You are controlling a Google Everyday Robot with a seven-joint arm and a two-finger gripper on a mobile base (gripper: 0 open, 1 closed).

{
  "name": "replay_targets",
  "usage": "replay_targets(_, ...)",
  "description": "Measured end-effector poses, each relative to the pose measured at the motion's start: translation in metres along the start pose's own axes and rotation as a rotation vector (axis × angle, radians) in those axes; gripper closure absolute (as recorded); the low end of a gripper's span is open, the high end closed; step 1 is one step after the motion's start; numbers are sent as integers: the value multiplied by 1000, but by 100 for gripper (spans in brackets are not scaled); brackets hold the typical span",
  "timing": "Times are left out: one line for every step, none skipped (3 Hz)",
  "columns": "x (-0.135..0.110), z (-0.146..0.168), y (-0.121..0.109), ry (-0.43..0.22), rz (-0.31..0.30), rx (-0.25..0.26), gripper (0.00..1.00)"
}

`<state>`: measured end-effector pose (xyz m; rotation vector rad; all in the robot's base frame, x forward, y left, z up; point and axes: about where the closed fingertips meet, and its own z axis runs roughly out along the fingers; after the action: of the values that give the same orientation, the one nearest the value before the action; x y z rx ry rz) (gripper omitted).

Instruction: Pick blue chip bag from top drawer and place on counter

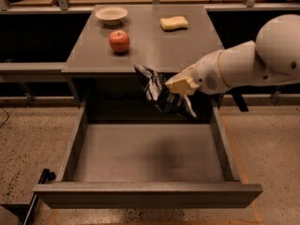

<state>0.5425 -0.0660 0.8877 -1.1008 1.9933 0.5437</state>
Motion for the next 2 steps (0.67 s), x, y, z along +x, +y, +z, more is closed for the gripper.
replay_targets(-36,-23,-45,-37,-49,32,100)
replay_targets(-71,-35,-99,-59,-92,83,100)
